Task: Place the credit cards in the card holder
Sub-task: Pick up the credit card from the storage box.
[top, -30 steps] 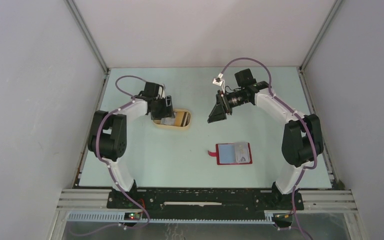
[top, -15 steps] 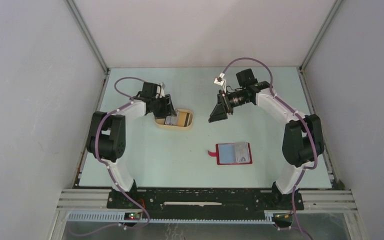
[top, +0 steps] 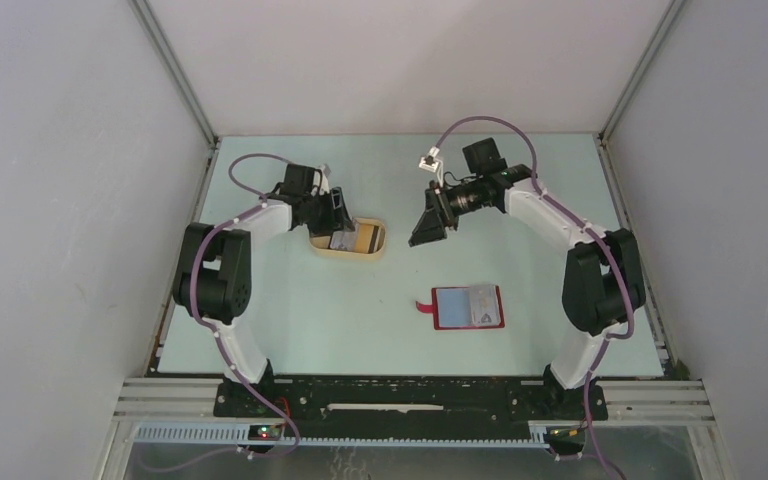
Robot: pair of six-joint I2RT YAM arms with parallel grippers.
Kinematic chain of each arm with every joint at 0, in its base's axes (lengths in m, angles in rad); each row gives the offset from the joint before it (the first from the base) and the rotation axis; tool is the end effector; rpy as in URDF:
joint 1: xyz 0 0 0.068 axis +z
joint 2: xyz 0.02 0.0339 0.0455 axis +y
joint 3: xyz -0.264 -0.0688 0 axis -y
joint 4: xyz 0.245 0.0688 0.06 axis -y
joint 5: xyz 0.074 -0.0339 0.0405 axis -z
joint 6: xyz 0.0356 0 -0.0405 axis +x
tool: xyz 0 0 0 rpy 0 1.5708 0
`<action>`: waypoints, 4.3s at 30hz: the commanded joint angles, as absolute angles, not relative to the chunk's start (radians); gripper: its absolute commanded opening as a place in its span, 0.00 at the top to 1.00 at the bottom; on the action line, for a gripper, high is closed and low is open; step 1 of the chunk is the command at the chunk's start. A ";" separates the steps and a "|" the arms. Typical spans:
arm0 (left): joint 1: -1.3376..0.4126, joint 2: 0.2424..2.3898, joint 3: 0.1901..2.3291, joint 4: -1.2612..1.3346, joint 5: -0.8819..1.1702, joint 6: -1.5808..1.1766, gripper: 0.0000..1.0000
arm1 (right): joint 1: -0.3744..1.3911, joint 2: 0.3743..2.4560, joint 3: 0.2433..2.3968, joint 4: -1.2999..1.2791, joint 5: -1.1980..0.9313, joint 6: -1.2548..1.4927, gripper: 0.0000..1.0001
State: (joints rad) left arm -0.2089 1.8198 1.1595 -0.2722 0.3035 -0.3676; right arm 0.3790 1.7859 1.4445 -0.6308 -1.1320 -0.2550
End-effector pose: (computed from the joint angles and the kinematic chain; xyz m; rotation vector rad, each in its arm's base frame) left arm 0.3692 -0.0892 0.1798 -0.0736 2.5491 -0.6127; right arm 0.3388 0.1696 0.2723 -1.1128 1.9867 1.4597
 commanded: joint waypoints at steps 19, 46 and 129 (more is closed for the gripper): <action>-0.195 1.826 1.108 -0.198 0.402 -0.377 0.38 | 0.553 2.304 2.058 -0.405 -0.508 0.687 0.33; -0.191 1.819 1.091 -0.173 0.425 -0.385 0.38 | 0.649 2.502 2.319 -0.648 -0.350 0.708 0.36; -0.232 1.713 1.072 -0.204 0.378 -0.376 0.62 | 0.658 2.453 2.235 -0.671 -0.327 0.632 0.62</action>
